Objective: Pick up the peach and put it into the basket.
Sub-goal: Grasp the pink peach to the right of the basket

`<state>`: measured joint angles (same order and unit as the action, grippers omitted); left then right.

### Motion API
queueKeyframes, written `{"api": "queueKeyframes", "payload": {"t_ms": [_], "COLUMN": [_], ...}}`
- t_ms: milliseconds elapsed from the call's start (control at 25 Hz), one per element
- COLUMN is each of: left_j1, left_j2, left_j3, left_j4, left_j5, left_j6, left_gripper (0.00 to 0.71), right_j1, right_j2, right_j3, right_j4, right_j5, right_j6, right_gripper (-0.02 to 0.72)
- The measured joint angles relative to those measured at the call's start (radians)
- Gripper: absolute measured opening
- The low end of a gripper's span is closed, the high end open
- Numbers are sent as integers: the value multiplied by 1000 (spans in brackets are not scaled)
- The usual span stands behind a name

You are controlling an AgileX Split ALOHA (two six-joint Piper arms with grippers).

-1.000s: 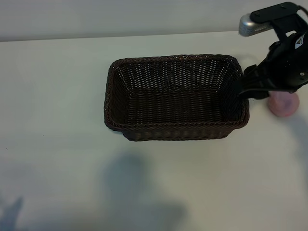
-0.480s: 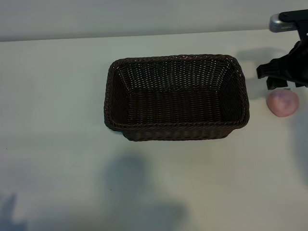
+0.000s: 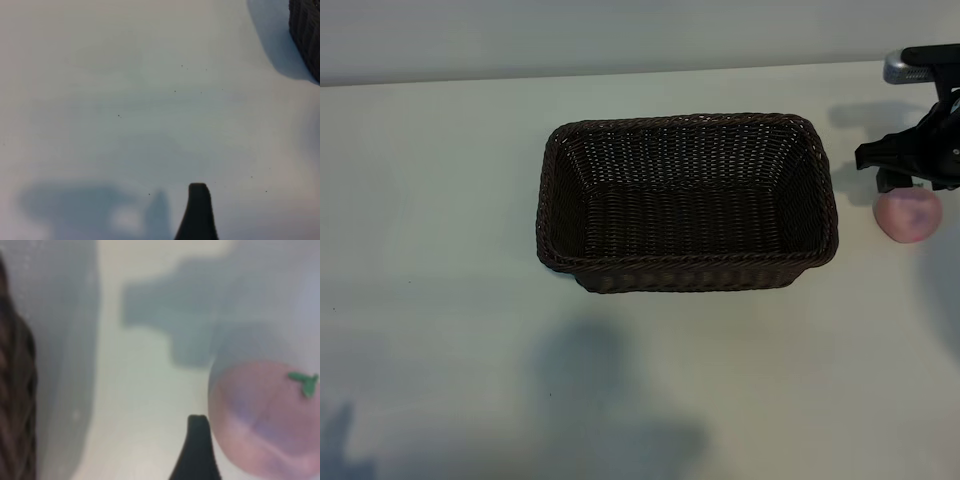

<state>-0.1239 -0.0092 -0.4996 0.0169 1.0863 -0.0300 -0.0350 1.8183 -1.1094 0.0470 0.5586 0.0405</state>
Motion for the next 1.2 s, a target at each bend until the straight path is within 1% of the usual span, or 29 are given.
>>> {"api": "queueKeyframes", "payload": {"t_ms": [160,360,440,480,560,680,760,800,880,920,1080,1200], "left_j1": [0,0,0,0,0,0,0,0,0,0,0,0], "left_j2": [0,0,0,0,0,0,0,0,0,0,0,0], "left_j3": [0,0,0,0,0,0,0,0,0,0,0,0], "left_j4": [0,0,0,0,0,0,0,0,0,0,0,0], "left_j5": [0,0,0,0,1,1,1,1,1,1,1,1], "left_j6": [1,1,1,1,1,1,1,1,1,1,1,1], "left_gripper": [591,591,591,591,591,591,591,591,591,591,591,591], "right_j1": [0,0,0,0,0,0,0,0,0,0,0,0], "right_j2": [31,71,88,94,96,96,96,96,96,96,96,88], "right_j3": [0,0,0,0,0,0,0,0,0,0,-2,-8], "right_j4": [-28,-56,-67,-72,-81,-110,-136,-149,-164,-169,-173,-173], "right_j5": [-40,-50,-50,-50,-50,-48,-43,-43,-40,-38,-34,-16], "right_j6": [11,39,50,56,71,105,131,140,148,150,153,153], "right_gripper": [559,558,545,525,453,269,128,84,49,43,40,40]}}
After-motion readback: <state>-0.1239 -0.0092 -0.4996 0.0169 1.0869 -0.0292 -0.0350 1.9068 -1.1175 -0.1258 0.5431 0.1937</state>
